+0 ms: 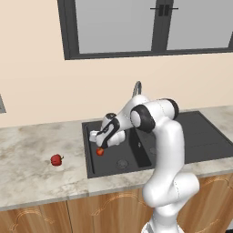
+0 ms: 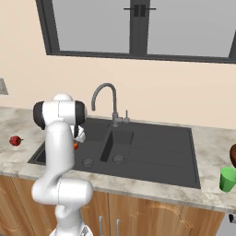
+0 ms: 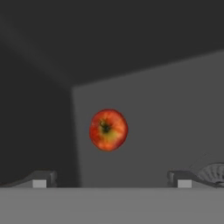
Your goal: Remove the bell pepper and apple from the sink. Then move the bowl and cup from the counter to the sink for washing.
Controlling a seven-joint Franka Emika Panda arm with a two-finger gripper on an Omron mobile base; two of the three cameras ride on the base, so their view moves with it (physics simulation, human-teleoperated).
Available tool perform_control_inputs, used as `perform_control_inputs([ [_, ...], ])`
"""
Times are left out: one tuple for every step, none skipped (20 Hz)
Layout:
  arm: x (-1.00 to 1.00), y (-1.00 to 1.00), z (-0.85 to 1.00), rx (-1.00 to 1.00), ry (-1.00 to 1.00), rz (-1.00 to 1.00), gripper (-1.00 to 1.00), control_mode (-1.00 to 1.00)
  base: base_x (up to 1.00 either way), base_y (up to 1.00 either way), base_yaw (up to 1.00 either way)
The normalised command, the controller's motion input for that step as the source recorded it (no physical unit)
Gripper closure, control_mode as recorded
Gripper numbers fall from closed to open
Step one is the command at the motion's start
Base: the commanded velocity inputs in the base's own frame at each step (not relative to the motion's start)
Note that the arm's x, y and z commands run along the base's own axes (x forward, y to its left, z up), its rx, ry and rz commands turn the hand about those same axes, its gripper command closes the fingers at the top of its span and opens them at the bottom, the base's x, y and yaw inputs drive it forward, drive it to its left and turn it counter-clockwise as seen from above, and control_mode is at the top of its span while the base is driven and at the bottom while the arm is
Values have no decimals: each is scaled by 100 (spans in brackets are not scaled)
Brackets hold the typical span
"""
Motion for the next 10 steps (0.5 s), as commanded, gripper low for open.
perform_control_inputs([
  [20,2,-18,0,0,-3,-100,-100,0,0,0],
  [23,1,-18,0,0,-3,-100,-100,0,0,0],
  [21,1,-19,0,0,-3,-100,-100,0,0,0],
  [20,4,-20,1,0,-3,-100,-100,0,0,0],
  [16,5,-19,4,0,-1,-100,-100,0,0,0],
  [12,8,-19,5,0,-1,-100,-100,0,0,0],
  [13,8,-20,4,0,-1,-100,-100,0,0,0],
  [11,6,-21,3,0,-2,-100,-100,0,0,0],
  [10,7,-21,3,0,-2,-100,-100,0,0,0],
  [8,6,-20,3,3,-3,-100,-100,0,0,0],
])
